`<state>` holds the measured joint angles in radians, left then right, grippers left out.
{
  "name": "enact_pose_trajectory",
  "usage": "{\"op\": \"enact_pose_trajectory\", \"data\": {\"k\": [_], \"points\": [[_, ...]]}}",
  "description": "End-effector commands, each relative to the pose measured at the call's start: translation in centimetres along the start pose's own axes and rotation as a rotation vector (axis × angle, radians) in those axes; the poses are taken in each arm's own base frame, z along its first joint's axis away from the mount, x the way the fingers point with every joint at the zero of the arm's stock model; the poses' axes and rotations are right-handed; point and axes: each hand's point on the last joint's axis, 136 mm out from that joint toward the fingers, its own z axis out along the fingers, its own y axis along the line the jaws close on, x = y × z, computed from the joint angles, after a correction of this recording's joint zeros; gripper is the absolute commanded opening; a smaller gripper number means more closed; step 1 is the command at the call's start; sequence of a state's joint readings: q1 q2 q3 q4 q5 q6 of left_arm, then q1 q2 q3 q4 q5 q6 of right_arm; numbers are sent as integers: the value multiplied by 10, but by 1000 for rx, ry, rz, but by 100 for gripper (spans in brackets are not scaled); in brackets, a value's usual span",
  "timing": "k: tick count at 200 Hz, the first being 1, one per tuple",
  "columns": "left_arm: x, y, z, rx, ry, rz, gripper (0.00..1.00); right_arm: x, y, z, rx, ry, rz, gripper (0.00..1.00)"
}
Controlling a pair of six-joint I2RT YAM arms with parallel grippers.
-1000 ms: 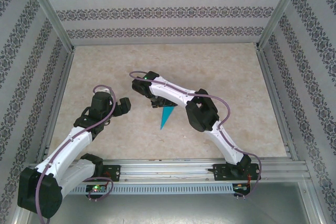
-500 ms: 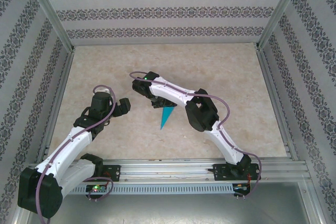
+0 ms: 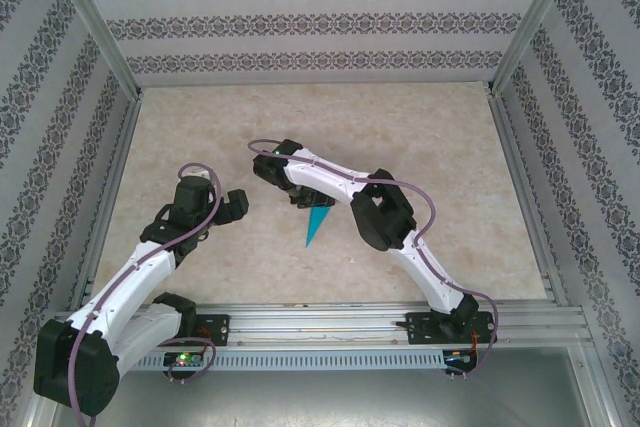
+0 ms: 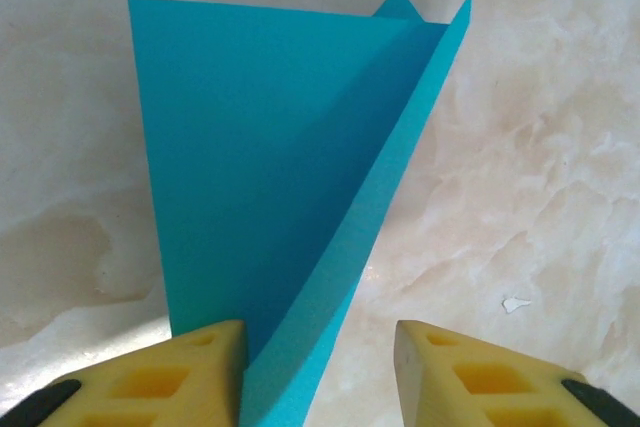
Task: Fold a paper plane with a square sheet of paper (fold left side to right side)
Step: Turn over the paper plane at the center of the table.
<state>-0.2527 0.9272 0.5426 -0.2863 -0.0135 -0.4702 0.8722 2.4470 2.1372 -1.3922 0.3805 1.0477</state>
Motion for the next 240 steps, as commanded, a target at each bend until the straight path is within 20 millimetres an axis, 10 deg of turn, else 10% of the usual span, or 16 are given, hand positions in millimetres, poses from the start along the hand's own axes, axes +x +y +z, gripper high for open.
{"op": "enact_pose_trajectory", "data": {"k": [1,71,137,190,240], "points": [[-11,8,-8,-38,-22,22,100,-4,-10,-1,19,-9,32,34],[-22,5,-16,-29,-37,10,100,-17,-39,-56,-86,-127,87,0],[-41,-5,-31,22,-91,-55,100,-30,-63,-108,-433,-333,78,0],[-48,-13,-41,71,-114,-98,100,-29,-54,-115,-1189,-333,98,0],[-45,-19,-41,116,-101,-134,100,-20,-43,-92,-1441,-246,61,0]]}}
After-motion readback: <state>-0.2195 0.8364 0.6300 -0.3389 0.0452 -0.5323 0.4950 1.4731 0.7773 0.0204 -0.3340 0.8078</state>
